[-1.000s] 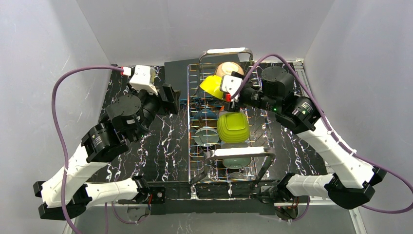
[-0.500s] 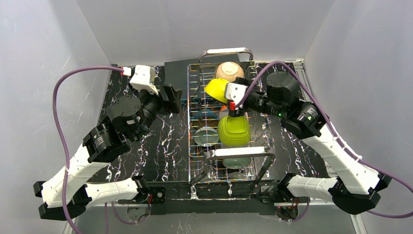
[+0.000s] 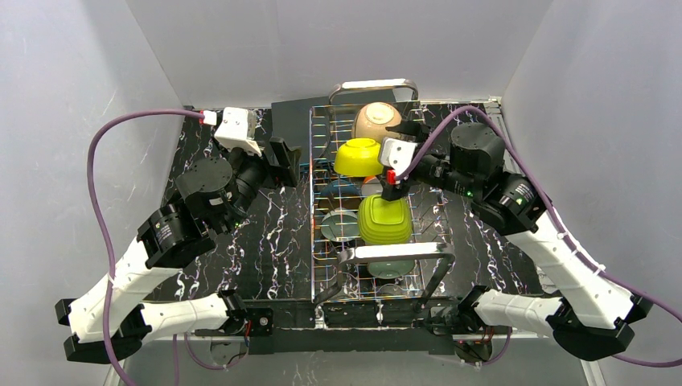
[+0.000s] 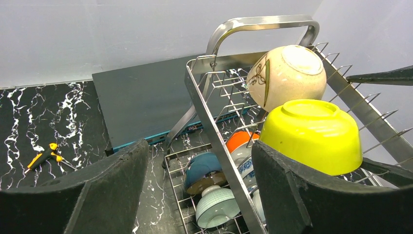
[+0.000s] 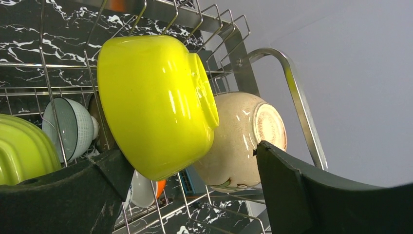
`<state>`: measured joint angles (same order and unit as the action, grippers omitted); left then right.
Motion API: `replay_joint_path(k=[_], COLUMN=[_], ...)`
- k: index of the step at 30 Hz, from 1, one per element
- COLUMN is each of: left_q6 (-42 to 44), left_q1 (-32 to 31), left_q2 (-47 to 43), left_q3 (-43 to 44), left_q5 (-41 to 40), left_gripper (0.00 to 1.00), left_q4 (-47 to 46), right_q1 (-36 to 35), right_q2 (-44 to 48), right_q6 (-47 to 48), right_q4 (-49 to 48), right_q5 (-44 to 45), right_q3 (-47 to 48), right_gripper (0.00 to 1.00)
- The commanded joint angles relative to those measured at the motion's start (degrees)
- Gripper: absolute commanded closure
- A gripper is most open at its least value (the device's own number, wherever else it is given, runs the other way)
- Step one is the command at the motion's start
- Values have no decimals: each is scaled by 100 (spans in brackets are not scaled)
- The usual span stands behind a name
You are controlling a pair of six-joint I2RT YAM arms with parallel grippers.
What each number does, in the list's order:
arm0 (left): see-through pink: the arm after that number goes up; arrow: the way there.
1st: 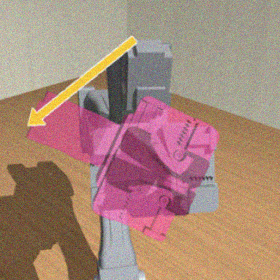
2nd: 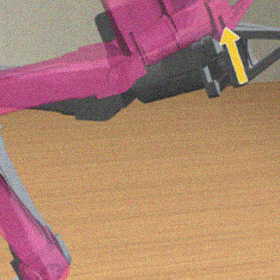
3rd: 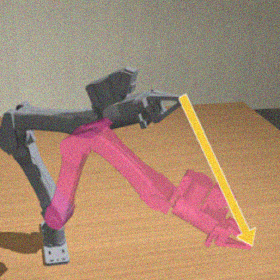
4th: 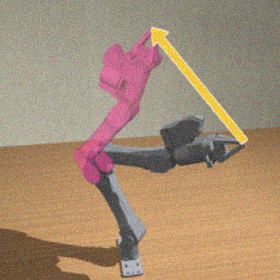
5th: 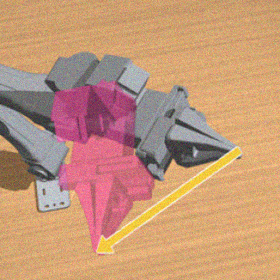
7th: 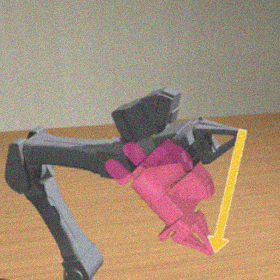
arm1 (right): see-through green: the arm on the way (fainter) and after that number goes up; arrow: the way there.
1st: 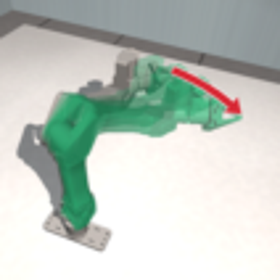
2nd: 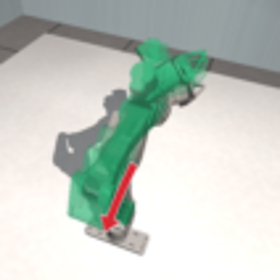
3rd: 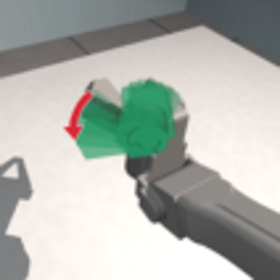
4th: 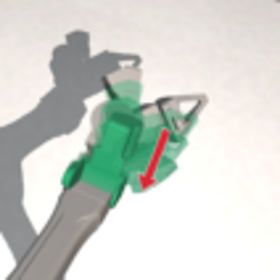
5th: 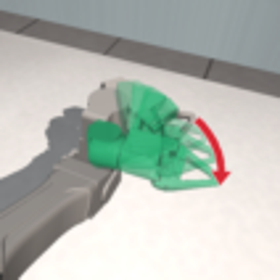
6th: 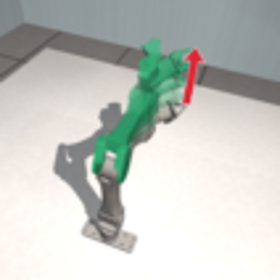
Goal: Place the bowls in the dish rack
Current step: Turn the bowl upside down on the dish rack.
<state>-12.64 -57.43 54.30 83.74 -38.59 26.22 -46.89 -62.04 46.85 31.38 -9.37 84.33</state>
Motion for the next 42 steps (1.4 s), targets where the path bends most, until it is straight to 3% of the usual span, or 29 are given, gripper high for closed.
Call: replay_joint_path(k=[1,19,26,33,37,42], left_q6=[-73,-261,-324,-464,-624,-1167], left_q1=[13,13,18,57,434,1951], left_q2=[-111,-34,-12,171,520,533], left_q3=[-33,10,43,238,704,594], left_q5=[-133,5,71,46,257,2101], left_gripper=[25,23,23,19,14,7], left_q4=[-15,164,233,612,1307,1493], right_q1=[20,28,17,25,24,25], right_q2=[161,522,717,552,303,-94], right_q6=[-68,-386,-780,-1464,-2054,-2746], right_q4=[-461,-496,-905,-1195,-1233,-1213], right_q5=[-69,-615,-1060,-838,-709,-274], right_q3=[-34,318,309,279,522,998], right_gripper=[1,1,1,1,1,1])
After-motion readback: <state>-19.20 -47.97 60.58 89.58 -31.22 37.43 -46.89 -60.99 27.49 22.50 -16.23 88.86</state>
